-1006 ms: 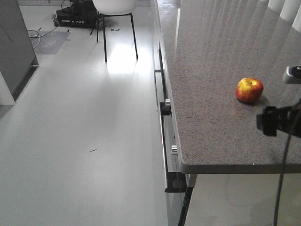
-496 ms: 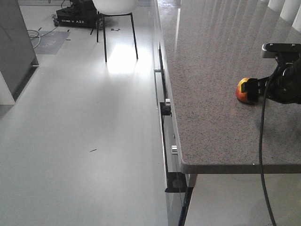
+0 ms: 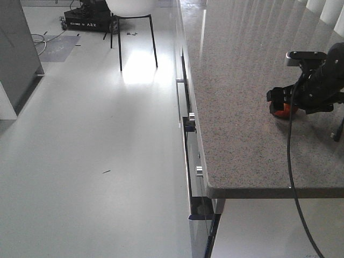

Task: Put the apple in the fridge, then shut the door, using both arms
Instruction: 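Reach the right gripper down over the red-yellow apple, then close the right gripper on the apple and lift it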

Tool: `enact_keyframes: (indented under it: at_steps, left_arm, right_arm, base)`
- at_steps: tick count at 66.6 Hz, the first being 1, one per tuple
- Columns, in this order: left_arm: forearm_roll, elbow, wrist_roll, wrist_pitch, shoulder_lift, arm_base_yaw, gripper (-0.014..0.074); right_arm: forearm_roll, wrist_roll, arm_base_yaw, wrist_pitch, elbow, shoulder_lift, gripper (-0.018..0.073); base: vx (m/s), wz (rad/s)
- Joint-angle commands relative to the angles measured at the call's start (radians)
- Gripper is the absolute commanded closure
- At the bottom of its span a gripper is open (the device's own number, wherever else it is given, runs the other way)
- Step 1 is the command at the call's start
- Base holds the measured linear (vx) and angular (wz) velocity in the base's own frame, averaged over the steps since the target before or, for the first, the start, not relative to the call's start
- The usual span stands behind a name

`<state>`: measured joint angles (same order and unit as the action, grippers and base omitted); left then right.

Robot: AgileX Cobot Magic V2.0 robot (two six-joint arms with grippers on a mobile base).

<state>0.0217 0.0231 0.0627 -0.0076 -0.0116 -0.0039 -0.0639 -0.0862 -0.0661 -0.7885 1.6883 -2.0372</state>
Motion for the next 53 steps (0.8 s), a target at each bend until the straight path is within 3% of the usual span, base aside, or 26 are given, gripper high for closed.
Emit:
enact_keyframes:
  at_steps: [1, 26, 53]
  left_arm:
    - [0.008, 0.013, 0.000, -0.066, -0.013, 0.002, 0.0603]
    - [0.008, 0.013, 0.000, -0.066, -0.013, 0.002, 0.0603]
    - [0.008, 0.013, 0.000, -0.066, -0.013, 0.002, 0.0603]
  right_arm:
    - [0.002, -0.013, -0.004, 0.053, 0.075, 0.014, -0.0060]
    - [0.002, -0.016, -0.004, 0.153, 0.147, -0.072, -0.0022]
    - [0.002, -0.045, -0.004, 0.171, 0.147, -0.064, 0.0182]
  base:
    - [0.00, 0.00]
    - [0.00, 0.00]
    - [0.00, 0.00]
